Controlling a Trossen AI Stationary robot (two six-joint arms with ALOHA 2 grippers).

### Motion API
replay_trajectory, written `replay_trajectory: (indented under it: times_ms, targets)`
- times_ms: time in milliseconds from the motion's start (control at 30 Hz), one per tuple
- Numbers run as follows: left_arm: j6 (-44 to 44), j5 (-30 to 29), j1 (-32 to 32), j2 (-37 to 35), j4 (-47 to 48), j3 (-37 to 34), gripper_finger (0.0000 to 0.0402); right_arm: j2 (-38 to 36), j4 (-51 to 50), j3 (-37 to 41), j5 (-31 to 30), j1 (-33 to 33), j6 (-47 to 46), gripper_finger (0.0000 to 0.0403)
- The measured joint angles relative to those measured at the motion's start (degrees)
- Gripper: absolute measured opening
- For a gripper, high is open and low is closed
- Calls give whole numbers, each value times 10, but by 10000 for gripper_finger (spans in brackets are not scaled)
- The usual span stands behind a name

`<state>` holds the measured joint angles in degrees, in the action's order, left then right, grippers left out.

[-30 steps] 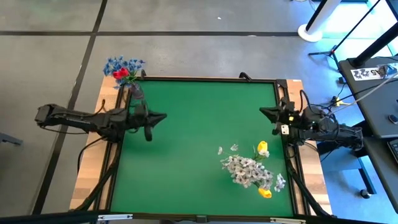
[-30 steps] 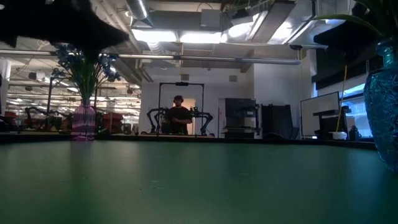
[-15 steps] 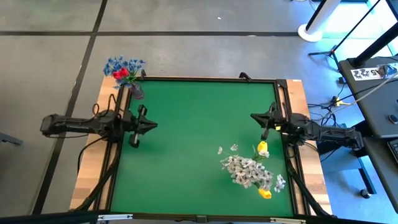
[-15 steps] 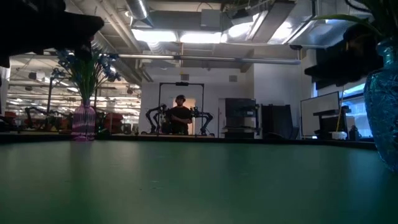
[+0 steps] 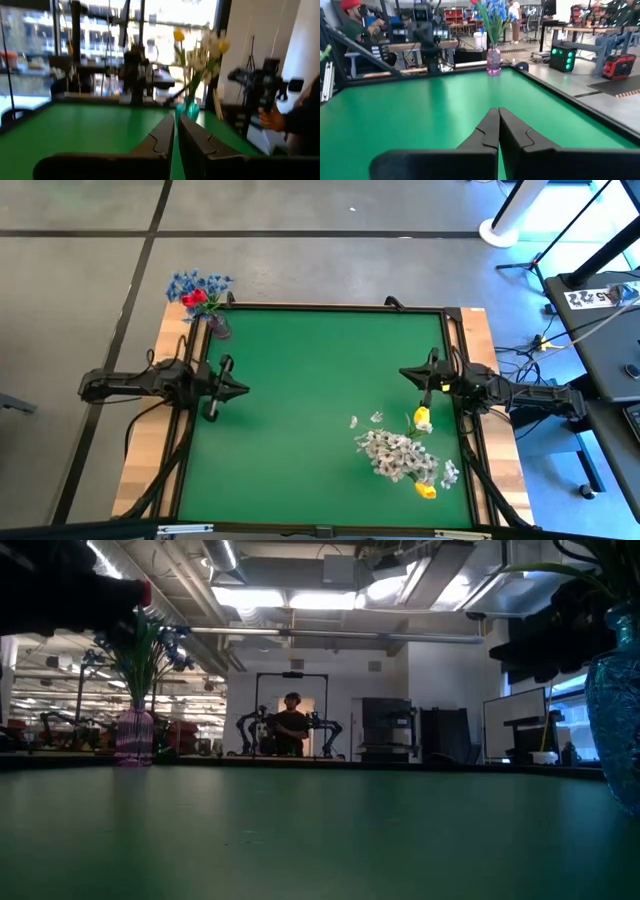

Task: Sort flowers into vase by color
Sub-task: Return to Home Position

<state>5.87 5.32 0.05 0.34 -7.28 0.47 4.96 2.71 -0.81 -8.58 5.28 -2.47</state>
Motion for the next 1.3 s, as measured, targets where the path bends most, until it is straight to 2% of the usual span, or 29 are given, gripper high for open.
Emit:
replay_trajectory:
  times_ms: [167, 1300]
  targets:
    - [0, -2, -2, 0, 55, 0, 22, 1, 2, 0, -8, 0, 13, 3]
    - [0, -3, -2, 0, 55, 0, 22, 1, 2, 1, -8, 0, 13, 3]
